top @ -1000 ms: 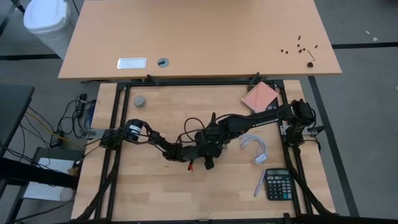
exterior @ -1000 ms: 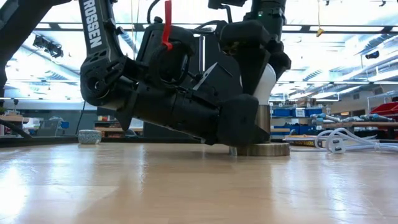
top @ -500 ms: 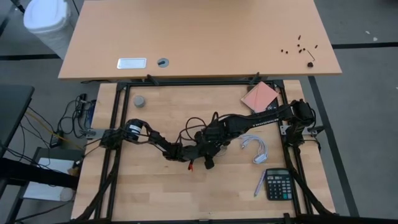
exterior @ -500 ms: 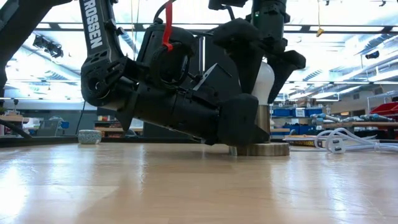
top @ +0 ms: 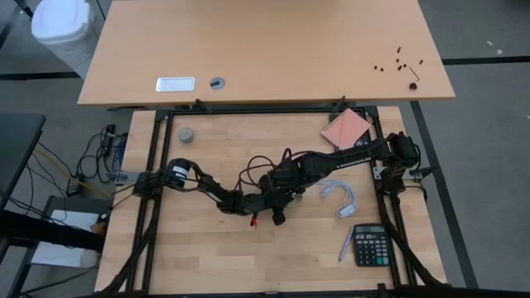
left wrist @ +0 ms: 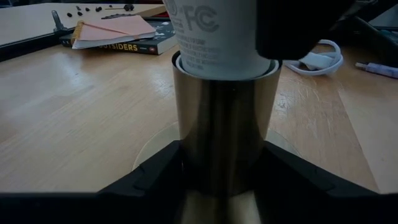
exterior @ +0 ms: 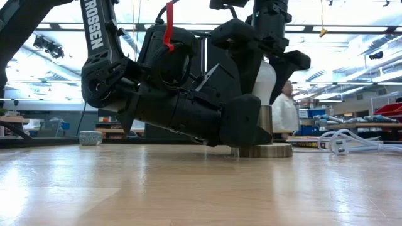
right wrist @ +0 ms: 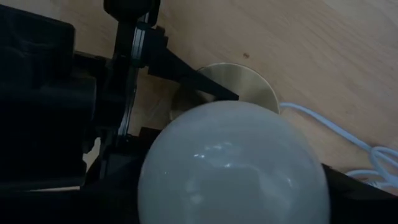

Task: Screw lightbulb
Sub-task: Remove the white lightbulb from the golden lamp

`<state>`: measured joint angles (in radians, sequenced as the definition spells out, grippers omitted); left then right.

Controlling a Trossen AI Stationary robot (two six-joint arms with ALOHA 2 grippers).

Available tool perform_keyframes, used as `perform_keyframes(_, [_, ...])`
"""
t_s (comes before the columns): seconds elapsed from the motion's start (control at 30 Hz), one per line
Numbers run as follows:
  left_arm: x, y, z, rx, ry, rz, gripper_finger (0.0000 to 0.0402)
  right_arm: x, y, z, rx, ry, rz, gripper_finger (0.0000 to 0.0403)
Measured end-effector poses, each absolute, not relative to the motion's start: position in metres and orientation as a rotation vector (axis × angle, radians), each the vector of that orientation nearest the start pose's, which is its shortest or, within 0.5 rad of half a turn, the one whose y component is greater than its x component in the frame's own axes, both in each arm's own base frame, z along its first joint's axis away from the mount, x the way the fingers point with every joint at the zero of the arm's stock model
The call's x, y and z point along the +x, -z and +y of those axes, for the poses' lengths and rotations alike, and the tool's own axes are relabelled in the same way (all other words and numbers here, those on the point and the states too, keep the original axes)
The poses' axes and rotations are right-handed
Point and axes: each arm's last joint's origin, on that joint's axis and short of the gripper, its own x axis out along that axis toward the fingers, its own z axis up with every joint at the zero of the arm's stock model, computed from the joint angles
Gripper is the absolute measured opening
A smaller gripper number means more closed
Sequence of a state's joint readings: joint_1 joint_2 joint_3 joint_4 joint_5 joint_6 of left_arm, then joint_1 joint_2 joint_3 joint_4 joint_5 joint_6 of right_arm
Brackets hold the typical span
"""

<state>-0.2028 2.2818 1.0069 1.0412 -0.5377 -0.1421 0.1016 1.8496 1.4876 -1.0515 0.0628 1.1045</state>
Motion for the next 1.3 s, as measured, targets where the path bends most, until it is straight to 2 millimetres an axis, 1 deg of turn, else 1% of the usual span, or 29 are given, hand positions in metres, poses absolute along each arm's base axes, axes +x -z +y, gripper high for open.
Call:
perform_keyframes(0.07, [0.4058, -0.0654, -0.0682, -0.056, -0.348, 0.193, 0.0213, 0.3565, -0.2312, 0.0344, 0.791, 0.732, 1.258, 0.0252])
perform_keyframes(0.13, [0.4058, -0.0653, -0.0683, -0.056, -0.348, 0.194, 0.0213, 0.3565, -0.2312, 0.0344, 0.782, 0.725, 1.26, 0.0252])
perform_keyframes(0.3, [0.4058, -0.0653, -0.0682, -0.056, -0.351, 0.194, 0.0213, 0.3562, -0.2311, 0.0335, 0.7, 0.664, 1.288, 0.0266])
perform_keyframes(0.37, [0.4058, -0.0653, -0.068, -0.055, -0.352, 0.194, 0.0213, 0.3557, -0.231, 0.0323, 0.631, 0.61, 1.314, 0.0267])
perform_keyframes(0.57, [0.4059, -0.065, -0.0685, -0.023, -0.327, 0.205, 0.0213, 0.3545, -0.2315, 0.0324, 0.357, 0.374, 1.388, 0.0256])
perform_keyframes(0.67, [0.4061, -0.0653, -0.0685, -0.001, -0.317, 0.209, 0.0213, 0.3543, -0.2316, 0.0327, 0.238, 0.254, 1.412, 0.0261])
perform_keyframes(0.73, [0.4062, -0.0653, -0.0688, 0.0, -0.314, 0.21, 0.0213, 0.3543, -0.2316, 0.0329, 0.189, 0.204, 1.419, 0.0267])
perform_keyframes(0.87, [0.4062, -0.0652, -0.0689, 0.001, -0.308, 0.211, 0.0213, 0.3542, -0.2316, 0.033, 0.166, 0.176, 1.423, 0.0271])
perform_keyframes(1.03, [0.4064, -0.0663, -0.0698, -0.004, -0.302, 0.2, 0.0214, 0.3543, -0.2316, 0.0333, 0.202, 0.203, 1.419, 0.0267])
perform_keyframes(1.13, [0.4067, -0.067, -0.0709, 0.004, -0.264, 0.194, 0.0213, 0.3547, -0.2317, 0.0344, 0.224, 0.21, 1.414, 0.0268])
perform_keyframes(1.3, [0.4068, -0.068, -0.0713, 0.007, -0.265, 0.184, 0.019, 0.3569, -0.232, 0.0372, 0.243, 0.22, 1.388, 0.027])
